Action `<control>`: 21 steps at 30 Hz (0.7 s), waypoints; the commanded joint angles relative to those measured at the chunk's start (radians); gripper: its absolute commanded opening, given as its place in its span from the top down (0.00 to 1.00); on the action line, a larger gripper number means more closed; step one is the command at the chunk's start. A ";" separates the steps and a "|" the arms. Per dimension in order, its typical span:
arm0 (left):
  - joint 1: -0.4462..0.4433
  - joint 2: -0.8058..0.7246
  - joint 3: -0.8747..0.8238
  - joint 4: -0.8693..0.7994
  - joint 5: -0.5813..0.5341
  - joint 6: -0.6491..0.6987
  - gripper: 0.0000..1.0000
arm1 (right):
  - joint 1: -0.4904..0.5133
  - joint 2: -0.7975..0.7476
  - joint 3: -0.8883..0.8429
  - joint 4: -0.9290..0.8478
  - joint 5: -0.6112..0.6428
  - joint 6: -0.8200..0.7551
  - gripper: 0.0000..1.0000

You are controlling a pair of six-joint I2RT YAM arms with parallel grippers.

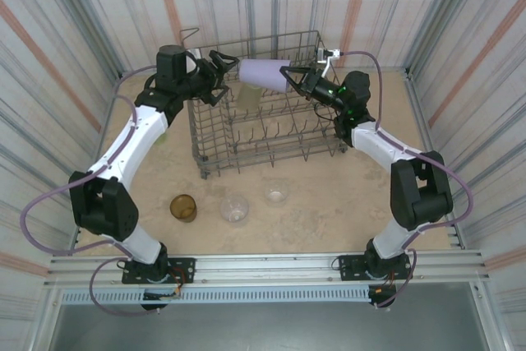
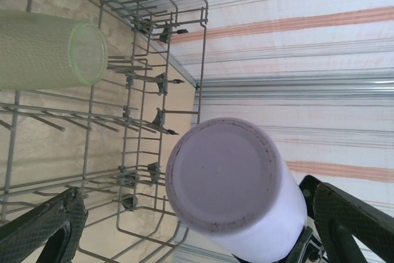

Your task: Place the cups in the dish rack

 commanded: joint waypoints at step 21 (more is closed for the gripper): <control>0.023 0.024 -0.007 0.126 0.170 -0.100 0.01 | 0.035 0.166 0.079 0.322 -0.072 0.171 1.00</control>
